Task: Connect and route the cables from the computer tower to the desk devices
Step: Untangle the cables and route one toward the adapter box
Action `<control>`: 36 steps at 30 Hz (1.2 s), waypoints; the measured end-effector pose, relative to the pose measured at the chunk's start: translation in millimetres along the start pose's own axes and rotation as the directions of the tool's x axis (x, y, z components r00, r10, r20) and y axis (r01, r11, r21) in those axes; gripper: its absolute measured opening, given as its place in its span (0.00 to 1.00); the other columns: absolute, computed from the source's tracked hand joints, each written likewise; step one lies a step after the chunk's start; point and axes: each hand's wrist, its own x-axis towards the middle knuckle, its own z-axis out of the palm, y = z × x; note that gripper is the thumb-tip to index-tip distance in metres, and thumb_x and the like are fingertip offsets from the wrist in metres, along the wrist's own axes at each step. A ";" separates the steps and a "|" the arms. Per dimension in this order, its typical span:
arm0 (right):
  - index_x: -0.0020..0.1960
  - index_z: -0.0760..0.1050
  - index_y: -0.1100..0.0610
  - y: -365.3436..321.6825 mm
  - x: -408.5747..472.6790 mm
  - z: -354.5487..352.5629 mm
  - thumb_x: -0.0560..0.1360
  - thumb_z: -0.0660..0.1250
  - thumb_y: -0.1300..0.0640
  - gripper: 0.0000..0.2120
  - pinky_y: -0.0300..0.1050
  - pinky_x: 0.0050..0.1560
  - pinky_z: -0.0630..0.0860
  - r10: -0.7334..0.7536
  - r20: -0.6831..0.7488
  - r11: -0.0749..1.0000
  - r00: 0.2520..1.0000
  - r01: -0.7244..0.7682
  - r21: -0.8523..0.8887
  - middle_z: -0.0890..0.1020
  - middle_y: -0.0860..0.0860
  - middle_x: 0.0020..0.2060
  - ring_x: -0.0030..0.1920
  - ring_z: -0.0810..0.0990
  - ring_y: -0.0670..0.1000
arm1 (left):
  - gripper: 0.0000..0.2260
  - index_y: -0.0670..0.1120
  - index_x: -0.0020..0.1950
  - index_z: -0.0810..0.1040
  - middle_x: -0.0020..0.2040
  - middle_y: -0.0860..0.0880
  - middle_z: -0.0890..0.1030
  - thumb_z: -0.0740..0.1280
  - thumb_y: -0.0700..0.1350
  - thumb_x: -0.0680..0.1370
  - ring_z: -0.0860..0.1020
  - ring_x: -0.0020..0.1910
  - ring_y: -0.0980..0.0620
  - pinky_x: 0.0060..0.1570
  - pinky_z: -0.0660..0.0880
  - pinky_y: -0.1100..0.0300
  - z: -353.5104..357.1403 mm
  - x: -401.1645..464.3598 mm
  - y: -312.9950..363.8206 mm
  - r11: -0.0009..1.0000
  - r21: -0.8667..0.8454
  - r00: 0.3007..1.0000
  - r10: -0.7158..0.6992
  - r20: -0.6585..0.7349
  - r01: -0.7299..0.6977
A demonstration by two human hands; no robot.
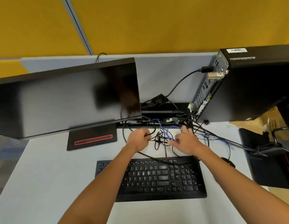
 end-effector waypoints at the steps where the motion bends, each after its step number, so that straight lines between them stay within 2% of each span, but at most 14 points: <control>1: 0.47 0.78 0.58 -3.0 -0.4 -2.9 0.80 0.56 0.40 0.23 0.51 0.62 0.67 -0.063 -0.095 0.998 0.993 0.062 -0.014 0.67 0.54 0.58 0.59 0.66 0.57 | 0.06 0.46 0.47 0.79 0.44 0.46 0.82 0.63 0.44 0.79 0.78 0.46 0.44 0.43 0.73 0.55 1.8 2.3 2.6 0.998 -0.059 1.000 -0.007 -0.016 0.006; 2: 0.43 0.78 0.59 -4.2 -2.2 -5.6 0.81 0.56 0.42 0.23 0.49 0.58 0.68 -0.110 -0.122 0.994 0.986 0.113 0.015 0.69 0.53 0.52 0.54 0.68 0.54 | 0.07 0.45 0.48 0.80 0.43 0.46 0.82 0.62 0.44 0.80 0.78 0.45 0.43 0.41 0.71 0.56 2.5 4.0 2.8 0.994 -0.107 0.998 -0.039 -0.039 0.034; 4: 0.34 0.71 0.58 -1.2 -9.3 -9.1 0.82 0.56 0.45 0.23 0.46 0.46 0.70 -0.096 0.020 0.988 0.995 0.093 0.124 0.73 0.52 0.40 0.43 0.74 0.53 | 0.08 0.45 0.50 0.79 0.42 0.45 0.81 0.61 0.44 0.81 0.77 0.44 0.42 0.39 0.66 0.57 2.2 5.7 -5.7 0.984 -0.156 0.988 -0.110 -0.112 0.091; 7: 0.30 0.70 0.59 18.6 -17.4 -6.5 0.83 0.52 0.46 0.27 0.43 0.44 0.74 0.024 0.421 0.970 0.907 -0.124 0.211 0.80 0.53 0.29 0.41 0.83 0.55 | 0.09 0.43 0.52 0.78 0.47 0.41 0.81 0.59 0.44 0.82 0.78 0.48 0.39 0.41 0.68 0.56 -0.3 4.6 -27.2 0.984 -0.066 0.972 -0.175 -0.153 0.167; 9: 0.30 0.70 0.61 31.9 -17.7 -1.4 0.83 0.51 0.46 0.29 0.41 0.36 0.77 0.106 0.520 0.921 0.848 -0.282 0.271 0.80 0.55 0.24 0.37 0.84 0.57 | 0.09 0.42 0.54 0.75 0.50 0.41 0.80 0.58 0.45 0.82 0.78 0.49 0.40 0.41 0.69 0.55 -2.5 2.6 -35.8 0.976 -0.012 0.959 -0.217 -0.180 0.218; 11: 0.35 0.70 0.60 39.5 -13.9 1.4 0.84 0.51 0.47 0.25 0.42 0.33 0.78 0.193 0.414 0.911 0.890 -0.319 0.261 0.80 0.56 0.26 0.31 0.81 0.55 | 0.09 0.42 0.57 0.70 0.52 0.41 0.80 0.60 0.46 0.81 0.78 0.49 0.40 0.43 0.71 0.53 -4.4 0.0 -33.7 0.961 -0.061 0.941 -0.275 -0.199 0.268; 15: 0.53 0.70 0.60 40.9 -5.1 10.0 0.82 0.54 0.50 0.14 0.49 0.48 0.74 0.185 -0.062 0.983 0.981 -0.185 0.006 0.79 0.59 0.52 0.51 0.79 0.60 | 0.29 0.39 0.69 0.60 0.61 0.39 0.76 0.70 0.47 0.75 0.76 0.58 0.39 0.53 0.74 0.50 -8.4 -0.4 -24.3 0.884 -0.231 0.873 -0.450 -0.189 0.406; 18: 0.62 0.67 0.59 33.2 1.4 17.8 0.81 0.59 0.53 0.13 0.50 0.50 0.74 0.104 -0.219 0.994 0.970 -0.096 0.048 0.75 0.57 0.57 0.55 0.76 0.59 | 0.37 0.38 0.74 0.57 0.63 0.40 0.76 0.72 0.51 0.74 0.75 0.61 0.40 0.57 0.73 0.51 -9.4 9.6 -28.8 0.855 -0.166 0.865 -0.501 -0.021 0.491; 21: 0.63 0.69 0.59 17.7 9.8 20.3 0.79 0.63 0.57 0.14 0.49 0.54 0.72 0.030 -0.417 0.994 0.909 0.018 0.112 0.74 0.56 0.55 0.56 0.74 0.57 | 0.22 0.45 0.62 0.73 0.58 0.45 0.79 0.70 0.55 0.74 0.77 0.58 0.44 0.58 0.74 0.53 -7.1 18.4 -24.3 0.909 -0.102 0.909 -0.386 0.159 0.404; 24: 0.60 0.72 0.60 7.7 21.6 8.3 0.76 0.65 0.61 0.13 0.51 0.56 0.72 0.092 -0.650 0.986 0.755 0.021 0.164 0.74 0.56 0.54 0.54 0.73 0.57 | 0.07 0.48 0.48 0.79 0.48 0.48 0.82 0.70 0.49 0.74 0.80 0.53 0.46 0.56 0.76 0.52 -7.0 24.8 -11.9 0.939 -0.172 0.947 -0.269 0.176 0.299; 27: 0.71 0.65 0.57 18.2 32.8 -5.8 0.75 0.66 0.62 0.25 0.53 0.63 0.69 0.184 -0.516 0.982 0.836 -0.136 0.130 0.69 0.56 0.66 0.63 0.71 0.59 | 0.05 0.52 0.44 0.80 0.47 0.48 0.83 0.67 0.42 0.74 0.80 0.49 0.45 0.55 0.76 0.53 -13.0 28.4 -10.7 0.942 -0.221 0.967 -0.240 0.089 0.254; 30: 0.75 0.59 0.53 33.8 34.1 -6.1 0.75 0.65 0.62 0.30 0.54 0.63 0.70 0.148 -0.371 0.989 0.917 -0.142 0.042 0.64 0.54 0.71 0.65 0.69 0.59 | 0.07 0.50 0.43 0.80 0.42 0.49 0.82 0.65 0.39 0.74 0.79 0.48 0.46 0.50 0.74 0.57 -16.7 30.3 -20.8 0.954 -0.199 0.975 -0.220 0.035 0.223; 33: 0.71 0.66 0.52 43.8 30.7 -2.6 0.76 0.64 0.63 0.25 0.52 0.58 0.72 0.061 -0.402 0.998 0.914 -0.042 0.056 0.69 0.53 0.64 0.59 0.72 0.58 | 0.11 0.47 0.47 0.82 0.43 0.49 0.82 0.61 0.37 0.76 0.78 0.46 0.49 0.46 0.74 0.61 -14.5 30.5 -28.2 0.950 -0.244 0.980 -0.198 0.018 0.196; 36: 0.59 0.76 0.52 50.7 23.1 -0.2 0.77 0.63 0.62 0.12 0.50 0.55 0.72 0.004 -0.400 0.996 0.916 0.034 0.086 0.76 0.50 0.56 0.54 0.77 0.56 | 0.12 0.42 0.49 0.81 0.46 0.47 0.82 0.59 0.32 0.75 0.77 0.45 0.53 0.41 0.71 0.68 -9.8 28.5 -24.9 0.922 -0.338 0.981 -0.190 0.034 0.190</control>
